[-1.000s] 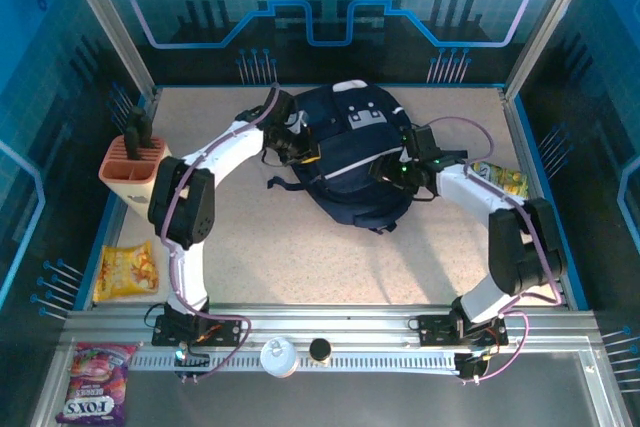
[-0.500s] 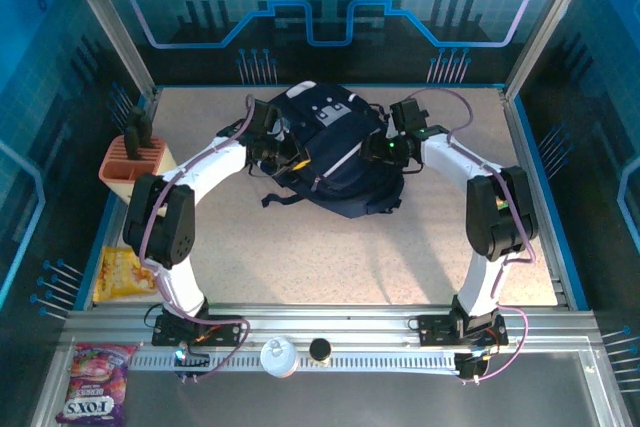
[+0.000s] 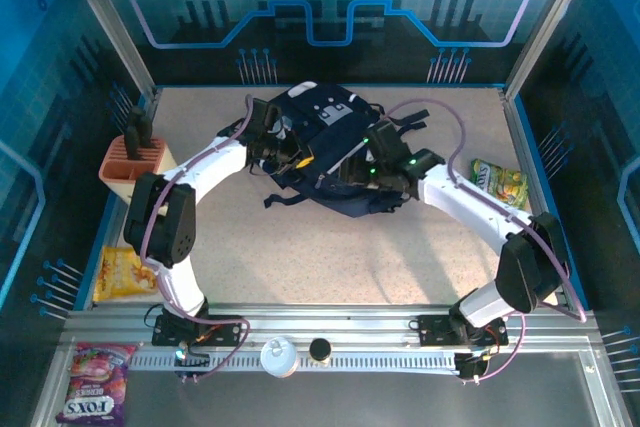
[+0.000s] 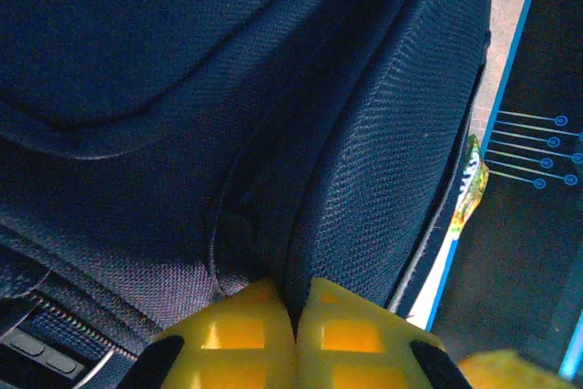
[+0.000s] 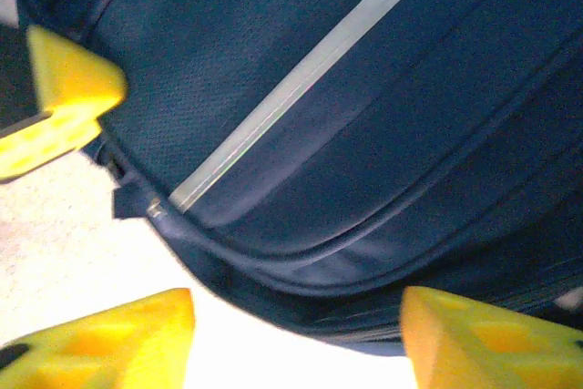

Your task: Pack the student bag

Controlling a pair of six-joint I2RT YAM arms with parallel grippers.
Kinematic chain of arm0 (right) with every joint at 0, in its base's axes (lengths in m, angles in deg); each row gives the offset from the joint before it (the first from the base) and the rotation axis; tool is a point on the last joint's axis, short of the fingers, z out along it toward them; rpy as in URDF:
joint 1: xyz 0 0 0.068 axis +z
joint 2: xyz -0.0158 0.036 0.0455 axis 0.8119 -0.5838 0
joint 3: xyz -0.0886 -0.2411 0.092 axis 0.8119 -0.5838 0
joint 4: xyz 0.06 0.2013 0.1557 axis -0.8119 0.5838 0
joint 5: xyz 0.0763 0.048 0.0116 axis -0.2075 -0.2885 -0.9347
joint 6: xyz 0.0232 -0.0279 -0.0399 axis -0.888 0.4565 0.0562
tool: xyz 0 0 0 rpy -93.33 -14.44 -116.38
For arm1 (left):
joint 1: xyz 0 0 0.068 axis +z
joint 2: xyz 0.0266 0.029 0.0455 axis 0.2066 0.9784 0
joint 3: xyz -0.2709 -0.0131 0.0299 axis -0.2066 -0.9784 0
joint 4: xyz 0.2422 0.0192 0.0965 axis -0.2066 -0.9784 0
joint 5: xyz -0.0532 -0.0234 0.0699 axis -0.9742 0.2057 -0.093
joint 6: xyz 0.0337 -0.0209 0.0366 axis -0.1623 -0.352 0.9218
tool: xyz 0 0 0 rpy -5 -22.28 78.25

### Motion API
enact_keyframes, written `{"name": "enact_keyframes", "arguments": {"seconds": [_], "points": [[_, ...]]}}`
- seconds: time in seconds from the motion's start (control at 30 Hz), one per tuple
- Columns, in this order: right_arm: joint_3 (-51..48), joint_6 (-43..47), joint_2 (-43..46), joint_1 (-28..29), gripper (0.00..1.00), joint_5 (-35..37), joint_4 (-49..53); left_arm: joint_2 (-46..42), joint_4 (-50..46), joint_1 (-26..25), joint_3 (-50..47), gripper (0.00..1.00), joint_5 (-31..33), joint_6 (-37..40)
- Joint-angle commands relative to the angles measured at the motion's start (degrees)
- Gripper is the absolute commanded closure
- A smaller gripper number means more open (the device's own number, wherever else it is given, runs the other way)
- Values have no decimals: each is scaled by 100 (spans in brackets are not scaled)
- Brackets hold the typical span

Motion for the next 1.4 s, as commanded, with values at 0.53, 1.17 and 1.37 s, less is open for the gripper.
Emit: {"name": "enact_keyframes", "arguments": {"seconds": [0.53,1.17,1.37], "points": [[682,-1579,-1292,1090,70,1302,-681,28,443,-24,39,100,-861,-75],[1409,-1474,-1987,1049,70,1820,-306,27,527,-24,35,100,-1079,-138],[1394,-1471,-1969,1003,79,1837,-120,45,496,10,32,100,-1029,-132]]}}
